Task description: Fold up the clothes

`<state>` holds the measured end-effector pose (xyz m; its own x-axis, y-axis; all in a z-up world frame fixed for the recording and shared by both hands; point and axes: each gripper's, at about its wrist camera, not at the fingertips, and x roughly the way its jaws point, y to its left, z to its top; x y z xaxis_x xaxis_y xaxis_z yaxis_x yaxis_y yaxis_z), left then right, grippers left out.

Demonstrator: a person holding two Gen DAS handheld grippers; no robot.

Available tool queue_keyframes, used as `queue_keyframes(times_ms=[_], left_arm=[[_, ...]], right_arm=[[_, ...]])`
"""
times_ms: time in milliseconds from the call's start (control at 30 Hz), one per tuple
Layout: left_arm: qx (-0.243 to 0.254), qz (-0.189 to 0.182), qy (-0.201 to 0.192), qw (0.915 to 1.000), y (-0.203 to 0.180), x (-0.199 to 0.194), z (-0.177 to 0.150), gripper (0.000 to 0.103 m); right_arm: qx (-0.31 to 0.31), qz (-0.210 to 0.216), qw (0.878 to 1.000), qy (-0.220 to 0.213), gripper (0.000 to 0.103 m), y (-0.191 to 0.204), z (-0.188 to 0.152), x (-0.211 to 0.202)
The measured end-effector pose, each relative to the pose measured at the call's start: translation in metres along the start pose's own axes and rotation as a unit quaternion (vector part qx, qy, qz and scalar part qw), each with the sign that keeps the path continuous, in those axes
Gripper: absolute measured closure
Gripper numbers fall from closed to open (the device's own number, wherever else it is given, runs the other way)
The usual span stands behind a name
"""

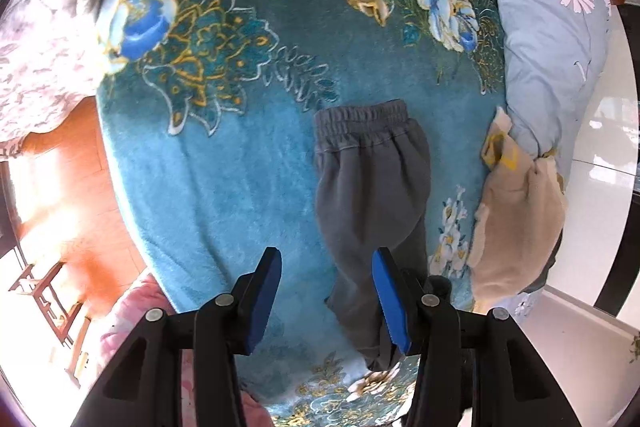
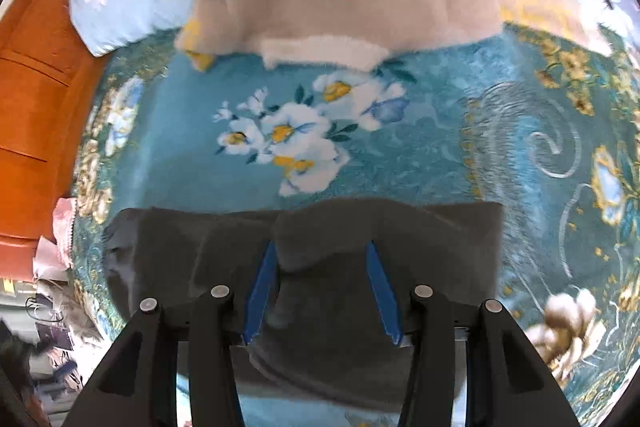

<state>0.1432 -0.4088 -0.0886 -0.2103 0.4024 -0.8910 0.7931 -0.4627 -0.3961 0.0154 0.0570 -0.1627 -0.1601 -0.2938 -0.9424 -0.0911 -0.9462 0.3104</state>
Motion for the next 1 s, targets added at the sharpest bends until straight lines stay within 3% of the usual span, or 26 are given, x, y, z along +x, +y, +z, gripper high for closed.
queue_keyframes(times_ms=[100, 233, 300, 467, 633, 767, 1000], left_arm=[[-0.004, -0.003, -0.002, 1.0000, 0.004, -0.002, -0.002, 0.051], [-0.013, -0.006, -0.004, 0.9999, 0.008, 0.003, -0.003, 0.051], [-0.017, -0.009, -0.001, 0.9998, 0.008, 0.007, -0.005, 0.051], [-0.001, -0.009, 0.002, 1.0000, 0.002, 0.019, -0.004, 0.050], [-0.004, -0.024, 0.001, 0.9997, 0.000, 0.034, 0.009, 0.045], [-0.006, -0.034, 0.001, 0.9994, 0.000, 0.060, 0.037, 0.040], [-0.057, -0.064, 0.012, 0.9962, 0.013, 0.113, 0.080, 0.035]], right_arm=[[-0.012, 0.022, 0.999, 0.027, 0.054, 0.015, -0.003, 0.013], [-0.059, 0.032, 0.993, 0.094, 0.054, 0.034, -0.041, 0.042], [-0.028, 0.040, 0.991, 0.128, 0.054, 0.022, -0.060, 0.059], [0.016, 0.055, 0.988, 0.144, 0.052, 0.005, -0.063, 0.059], [-0.005, 0.060, 0.992, 0.113, 0.052, 0.017, -0.056, 0.013], [0.003, 0.057, 0.995, 0.082, 0.052, 0.021, -0.061, -0.039], [0.040, -0.018, 0.998, 0.049, 0.051, 0.001, -0.090, -0.116]])
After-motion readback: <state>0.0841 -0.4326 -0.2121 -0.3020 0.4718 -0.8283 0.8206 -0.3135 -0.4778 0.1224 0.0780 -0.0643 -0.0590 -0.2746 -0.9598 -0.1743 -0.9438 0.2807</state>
